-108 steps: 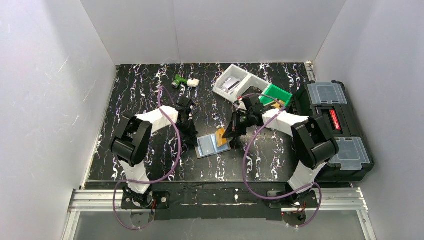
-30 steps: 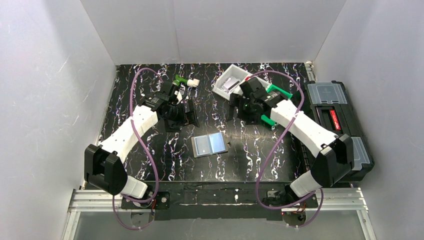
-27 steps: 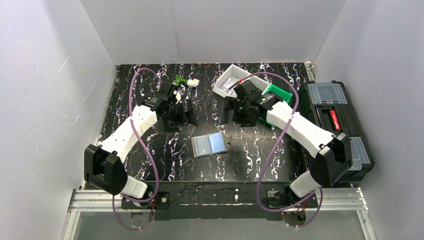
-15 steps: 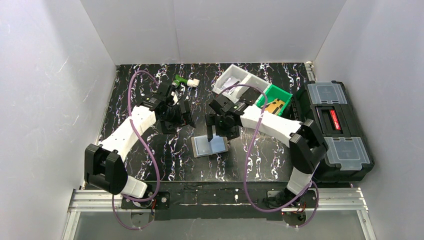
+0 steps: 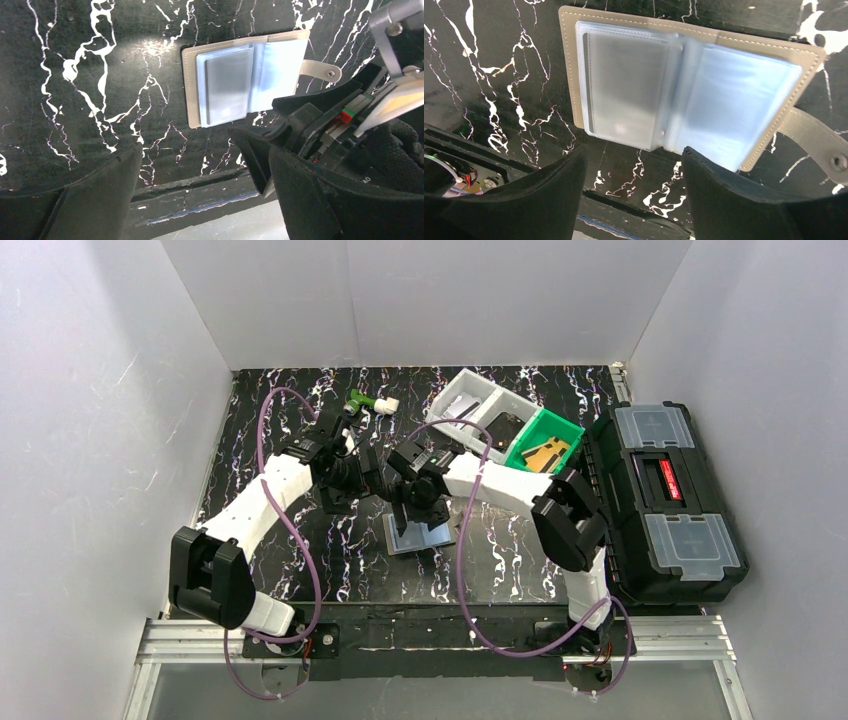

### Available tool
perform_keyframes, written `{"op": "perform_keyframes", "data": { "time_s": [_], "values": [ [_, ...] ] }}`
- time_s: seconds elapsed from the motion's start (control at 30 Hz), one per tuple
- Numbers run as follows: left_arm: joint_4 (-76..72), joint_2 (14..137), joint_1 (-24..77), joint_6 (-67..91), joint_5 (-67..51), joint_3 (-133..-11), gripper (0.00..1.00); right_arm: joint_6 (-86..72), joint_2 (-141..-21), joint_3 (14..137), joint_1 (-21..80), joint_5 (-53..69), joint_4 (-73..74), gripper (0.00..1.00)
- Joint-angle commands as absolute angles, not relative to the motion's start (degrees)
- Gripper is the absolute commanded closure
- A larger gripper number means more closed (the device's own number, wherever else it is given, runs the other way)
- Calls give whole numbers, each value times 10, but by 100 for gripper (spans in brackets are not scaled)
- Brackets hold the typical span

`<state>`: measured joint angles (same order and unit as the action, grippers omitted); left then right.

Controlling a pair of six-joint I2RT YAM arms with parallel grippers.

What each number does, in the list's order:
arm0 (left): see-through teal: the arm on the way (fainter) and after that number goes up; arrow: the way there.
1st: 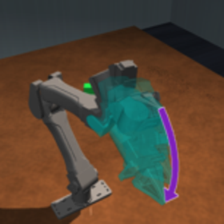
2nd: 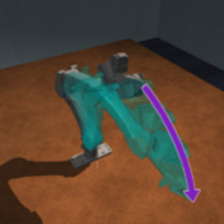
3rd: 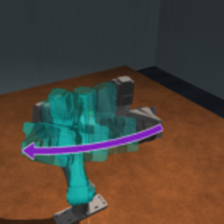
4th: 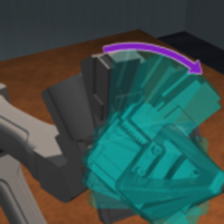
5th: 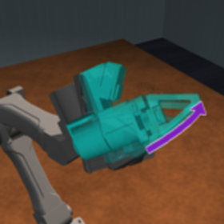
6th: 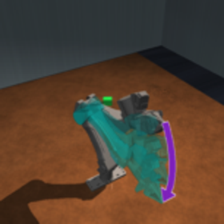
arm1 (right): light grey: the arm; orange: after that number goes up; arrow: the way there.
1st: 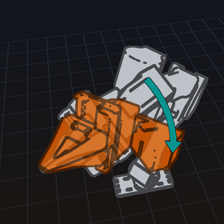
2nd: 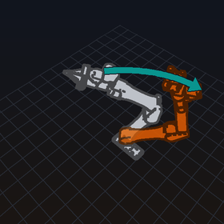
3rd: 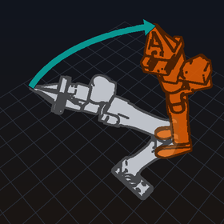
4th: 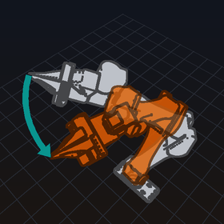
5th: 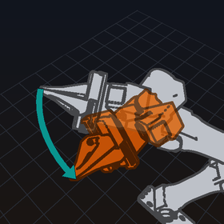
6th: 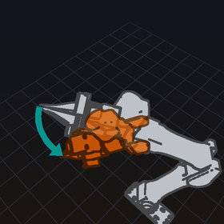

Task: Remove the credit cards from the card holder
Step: Remove the credit card from the card holder.

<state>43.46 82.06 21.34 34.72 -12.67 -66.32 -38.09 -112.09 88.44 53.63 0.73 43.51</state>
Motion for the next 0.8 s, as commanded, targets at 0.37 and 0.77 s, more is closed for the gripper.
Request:
{"op": "perform_keyframes", "data": {
  "time_s": [0.37, 0.77],
  "values": [
    [448, 788, 184, 343, -132, -662, 2, -365, -1234, 972, 547, 17, 459, 28],
    [430, 792, 182, 352, -153, -643, 2, -367, -1250, 944, 548, 20, 451, 58]
  ]
}}
